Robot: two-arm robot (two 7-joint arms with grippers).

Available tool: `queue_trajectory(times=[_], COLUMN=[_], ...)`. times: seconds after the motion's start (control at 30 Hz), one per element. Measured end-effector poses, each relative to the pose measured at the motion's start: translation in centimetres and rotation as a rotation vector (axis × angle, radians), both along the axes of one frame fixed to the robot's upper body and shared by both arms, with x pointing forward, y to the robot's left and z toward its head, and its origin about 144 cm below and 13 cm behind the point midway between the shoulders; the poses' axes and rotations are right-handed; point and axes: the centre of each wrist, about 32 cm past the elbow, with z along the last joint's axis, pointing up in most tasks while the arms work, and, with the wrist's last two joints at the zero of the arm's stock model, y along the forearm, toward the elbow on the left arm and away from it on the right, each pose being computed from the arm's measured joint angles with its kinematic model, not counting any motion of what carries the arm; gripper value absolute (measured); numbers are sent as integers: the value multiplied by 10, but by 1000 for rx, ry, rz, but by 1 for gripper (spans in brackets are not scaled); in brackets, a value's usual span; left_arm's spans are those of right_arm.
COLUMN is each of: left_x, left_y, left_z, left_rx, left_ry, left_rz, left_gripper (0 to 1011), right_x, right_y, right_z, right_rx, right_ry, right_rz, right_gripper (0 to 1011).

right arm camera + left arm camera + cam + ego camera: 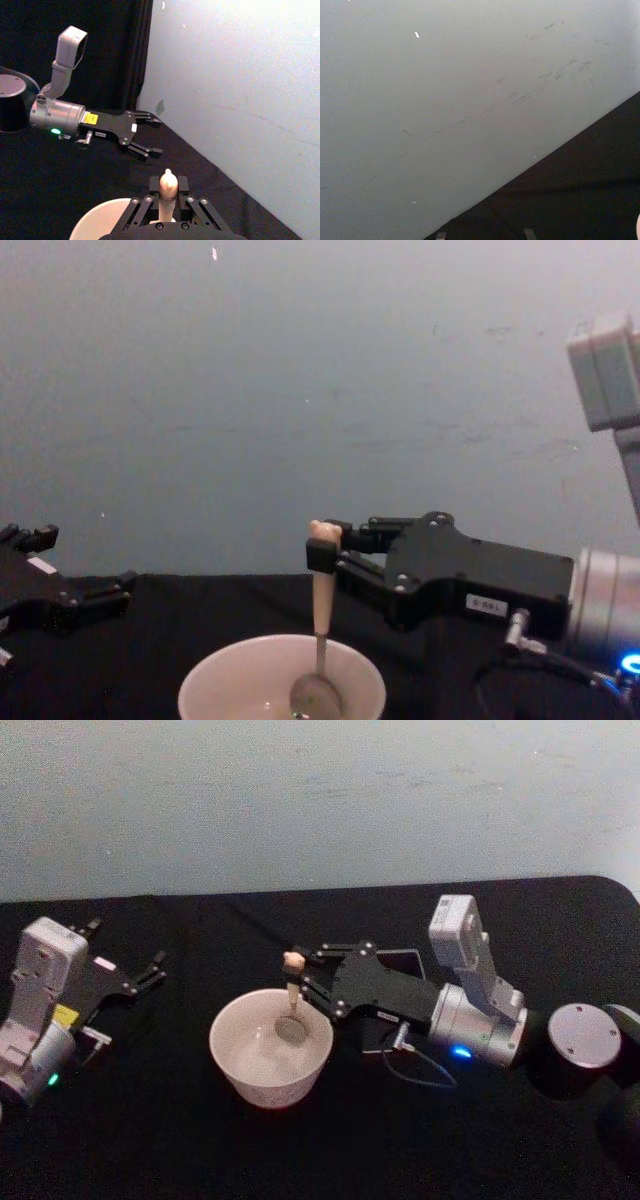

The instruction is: Pick up the stirring spoon with one hand, stir inside the cup, then place it back in its original position.

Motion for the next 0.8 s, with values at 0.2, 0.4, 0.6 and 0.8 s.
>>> queue_trajectory(times=[0.2,0.4,0.6,0.8], left_x=[0,0,0,0], left_y=[0,0,0,0], left_z=[0,0,0,0], left_rx=[0,0,0,0], left_ry=[0,0,0,0], left_rz=[0,0,0,0], left_gripper=[1001,1001,1001,1001], right_x=[-9,-19,-22,-16], right_y=[-6,-7,4,15], right_z=[2,2,1,0], right_rx=[-2,-7,2,16], right_ry=[1,13,24,27], right_rz=[22,70,105,104], right_gripper=[205,205,205,205])
